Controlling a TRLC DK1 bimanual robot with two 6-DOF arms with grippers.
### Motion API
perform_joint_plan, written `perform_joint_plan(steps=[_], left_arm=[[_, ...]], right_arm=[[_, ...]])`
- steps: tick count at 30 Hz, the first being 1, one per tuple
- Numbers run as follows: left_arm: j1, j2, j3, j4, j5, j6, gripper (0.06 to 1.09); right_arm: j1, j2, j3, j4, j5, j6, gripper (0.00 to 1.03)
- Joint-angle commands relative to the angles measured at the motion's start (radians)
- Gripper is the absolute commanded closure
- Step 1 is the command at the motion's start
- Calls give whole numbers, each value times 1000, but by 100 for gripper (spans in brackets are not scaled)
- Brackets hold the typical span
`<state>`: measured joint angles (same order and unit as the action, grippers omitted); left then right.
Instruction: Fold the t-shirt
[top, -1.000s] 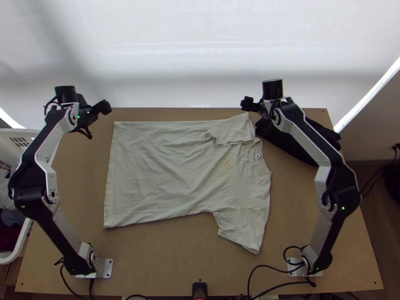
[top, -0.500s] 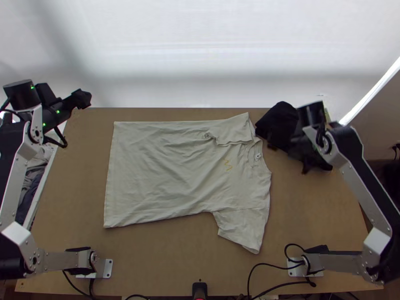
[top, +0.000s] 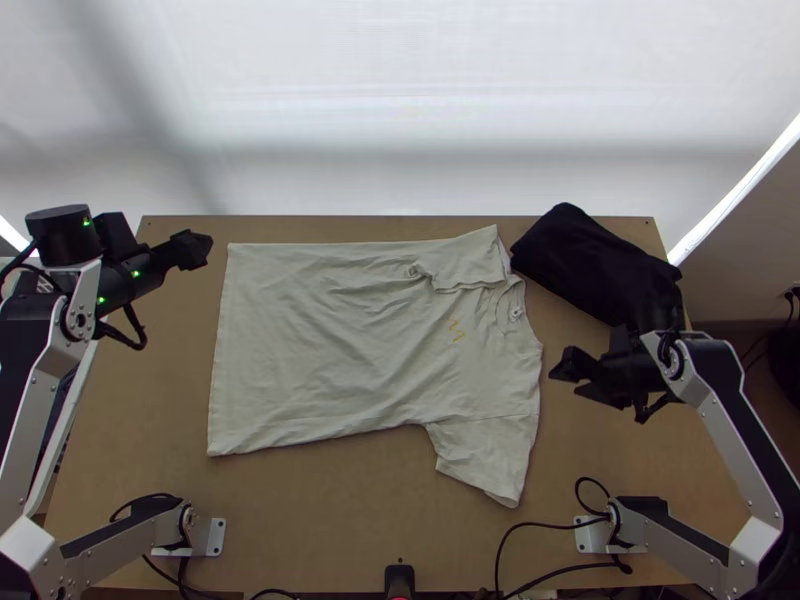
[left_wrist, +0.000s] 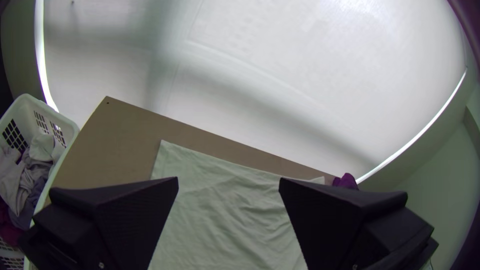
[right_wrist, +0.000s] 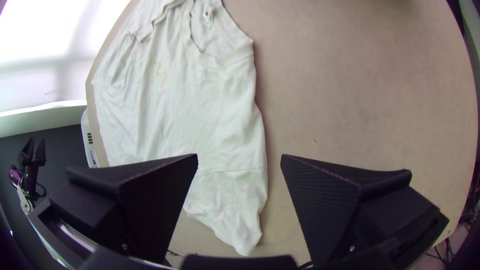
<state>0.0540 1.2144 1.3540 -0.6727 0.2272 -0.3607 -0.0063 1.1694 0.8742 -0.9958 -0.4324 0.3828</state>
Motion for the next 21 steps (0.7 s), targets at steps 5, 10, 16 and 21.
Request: perform_joint_plan(steps=[5,10,16,21], left_arm=[[-5,-65,-53,-38,-8,43,10],[-3,-84,-66,-41,-17,51,10],[3,-98,-70,-47,-26,51,10],[6,-110,-73,-57,-29,51,10]], right_arm=[[3,-20,-165,42,-52,-82,58],[14,-1,-187,80,-58,-93,60],[29,82,-205,105,-58,-144,60],[39,141,-227,152,-58,-171,60]])
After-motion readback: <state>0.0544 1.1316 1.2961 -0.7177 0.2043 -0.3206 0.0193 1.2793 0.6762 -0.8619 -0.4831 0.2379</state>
